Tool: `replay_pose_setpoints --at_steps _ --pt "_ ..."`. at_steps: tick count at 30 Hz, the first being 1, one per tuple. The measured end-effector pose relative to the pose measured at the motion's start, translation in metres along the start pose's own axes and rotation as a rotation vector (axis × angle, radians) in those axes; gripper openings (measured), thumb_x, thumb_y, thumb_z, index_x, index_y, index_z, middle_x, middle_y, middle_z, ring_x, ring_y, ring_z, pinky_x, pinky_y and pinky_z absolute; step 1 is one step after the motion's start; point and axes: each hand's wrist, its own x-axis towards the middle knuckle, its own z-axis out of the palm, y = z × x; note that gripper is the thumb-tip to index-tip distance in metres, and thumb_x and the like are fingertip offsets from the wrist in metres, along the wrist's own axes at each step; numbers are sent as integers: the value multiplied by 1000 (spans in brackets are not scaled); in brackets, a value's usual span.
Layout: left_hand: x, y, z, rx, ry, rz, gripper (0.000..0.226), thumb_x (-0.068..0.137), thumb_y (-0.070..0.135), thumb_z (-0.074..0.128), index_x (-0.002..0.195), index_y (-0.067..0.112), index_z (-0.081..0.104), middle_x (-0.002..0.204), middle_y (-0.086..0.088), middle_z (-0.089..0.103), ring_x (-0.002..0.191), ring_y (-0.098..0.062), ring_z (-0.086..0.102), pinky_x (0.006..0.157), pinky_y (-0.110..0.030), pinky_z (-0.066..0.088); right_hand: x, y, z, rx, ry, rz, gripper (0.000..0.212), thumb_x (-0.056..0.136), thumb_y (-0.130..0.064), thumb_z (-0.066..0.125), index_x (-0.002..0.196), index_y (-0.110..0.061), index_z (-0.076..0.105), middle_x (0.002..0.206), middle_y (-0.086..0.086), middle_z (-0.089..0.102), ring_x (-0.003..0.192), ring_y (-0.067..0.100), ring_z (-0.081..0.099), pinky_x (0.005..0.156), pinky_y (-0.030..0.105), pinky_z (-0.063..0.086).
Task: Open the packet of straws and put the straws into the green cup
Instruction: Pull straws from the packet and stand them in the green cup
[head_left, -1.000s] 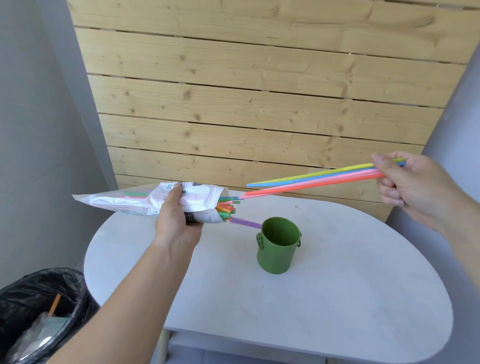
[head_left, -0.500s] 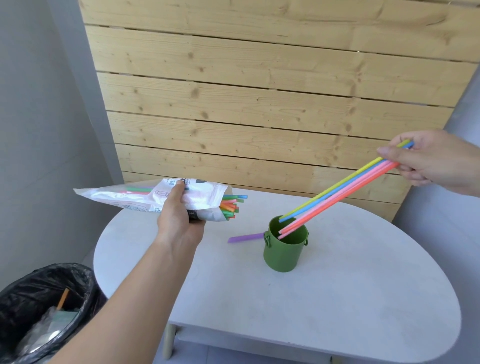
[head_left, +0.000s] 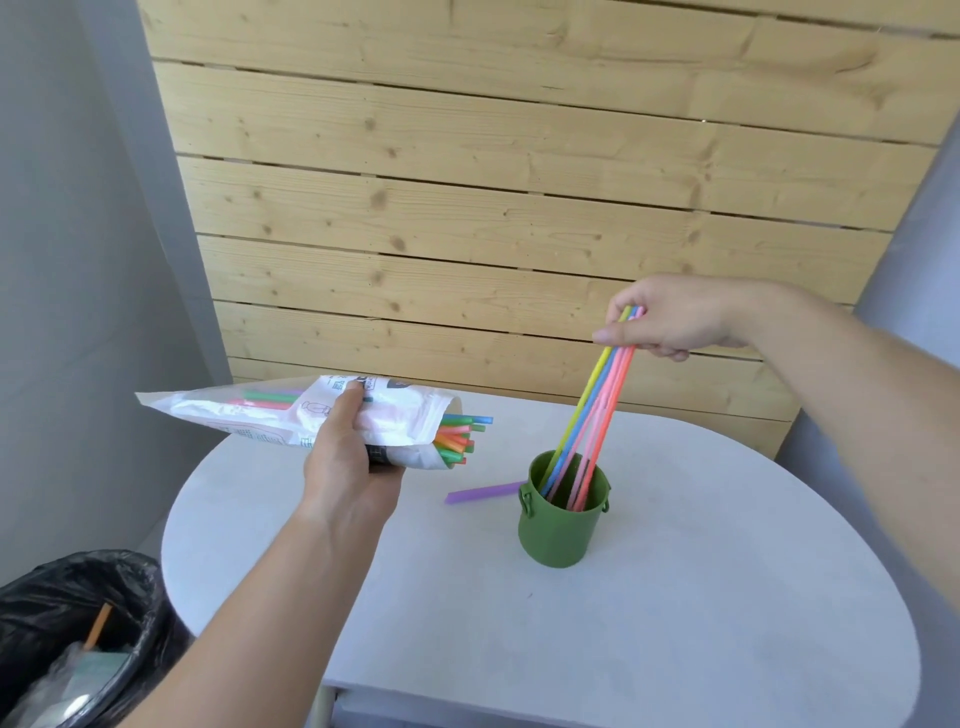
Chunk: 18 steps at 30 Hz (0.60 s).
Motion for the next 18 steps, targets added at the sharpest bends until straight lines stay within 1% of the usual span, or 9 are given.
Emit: replay_pose_setpoints --at_steps 2,4,6,9,10,13,14,16,18 --pt "1 1 -1 -4 -2 6 20 99 27 72 116 16 69 135 -6 75 118 -23 75 106 -47 58 10 -6 6 -68 9 11 34 92 -46 66 84 -13 61 48 -1 43 42 16 36 49 26 35" --pt "2 3 -2 -9 1 13 22 99 26 73 118 16 69 135 -6 75 118 -23 75 105 -47 58 20 -7 10 -136 42 16 38 89 -53 65 89 -16 61 57 4 47 46 18 41 50 25 38" --pt "3 5 -3 -15 4 13 19 99 26 73 115 16 70 136 -6 74 120 -22 74 106 -47 57 25 -7 14 -163 76 17 40 88 -57 64 95 -18 61 67 6 58 52 20 52 52 25 44" --pt "3 7 -5 -19 2 15 13 99 25 72 109 17 70 134 -6 75 119 -22 74 107 -48 56 30 -3 19 -206 116 38 45 83 -67 61 104 -27 61 93 15 72 78 30 73 69 39 61" --pt "3 8 -5 -19 -1 15 12 100 25 72 108 17 69 131 -6 76 116 -23 75 108 -48 56 30 -2 21 -192 132 34 47 83 -67 61 108 -28 61 98 16 72 83 31 74 74 42 62" --pt "2 9 -8 -24 -15 18 15 99 26 72 111 16 69 131 -6 75 109 -23 75 108 -48 56 26 -1 24 -127 174 17 52 85 -64 61 119 -25 61 105 12 67 78 26 67 75 38 57" --pt "2 10 -8 -27 -17 21 17 99 26 72 113 16 69 134 -6 74 112 -23 76 107 -48 57 24 -1 25 -136 194 22 54 85 -64 61 122 -26 61 111 10 66 84 25 64 77 36 53" --pt "0 14 -9 -30 -14 26 19 99 26 72 116 16 69 134 -6 75 116 -23 75 105 -47 57 18 -3 27 -162 273 21 57 85 -64 62 128 -27 59 125 5 62 105 23 61 84 34 47" --pt "-2 19 -10 -29 -17 32 15 101 26 70 113 16 69 127 -5 77 113 -22 76 104 -46 58 8 -10 32 -205 439 -60 53 84 -61 65 124 -26 63 127 2 62 119 23 56 92 37 46"
